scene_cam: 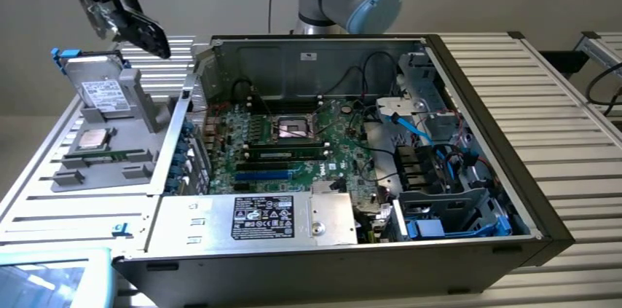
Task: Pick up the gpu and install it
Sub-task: 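Pick up the gpu and move the gpu toward the slot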
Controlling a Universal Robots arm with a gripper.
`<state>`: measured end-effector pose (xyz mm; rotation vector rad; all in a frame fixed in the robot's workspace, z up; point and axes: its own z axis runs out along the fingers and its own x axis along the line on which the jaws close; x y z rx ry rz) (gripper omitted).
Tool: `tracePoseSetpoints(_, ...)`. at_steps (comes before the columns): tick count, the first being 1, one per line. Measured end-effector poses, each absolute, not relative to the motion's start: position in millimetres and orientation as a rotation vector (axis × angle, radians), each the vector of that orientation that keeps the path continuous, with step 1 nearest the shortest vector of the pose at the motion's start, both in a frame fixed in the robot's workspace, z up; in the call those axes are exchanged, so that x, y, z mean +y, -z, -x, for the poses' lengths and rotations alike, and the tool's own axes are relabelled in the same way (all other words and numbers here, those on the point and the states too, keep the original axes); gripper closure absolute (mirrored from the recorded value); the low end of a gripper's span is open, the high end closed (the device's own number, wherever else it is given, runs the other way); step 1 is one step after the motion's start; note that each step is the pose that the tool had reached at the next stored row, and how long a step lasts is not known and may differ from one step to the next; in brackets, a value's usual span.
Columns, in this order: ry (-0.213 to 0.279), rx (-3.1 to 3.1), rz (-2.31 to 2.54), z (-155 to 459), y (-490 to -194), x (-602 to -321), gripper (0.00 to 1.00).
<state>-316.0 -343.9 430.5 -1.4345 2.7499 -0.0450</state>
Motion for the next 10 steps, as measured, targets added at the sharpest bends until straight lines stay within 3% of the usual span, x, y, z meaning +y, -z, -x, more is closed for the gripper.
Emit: tracePoseSetpoints(10, 0.017, 2.698, 1.588, 315.9, -425.9, -343.9, 0.73)
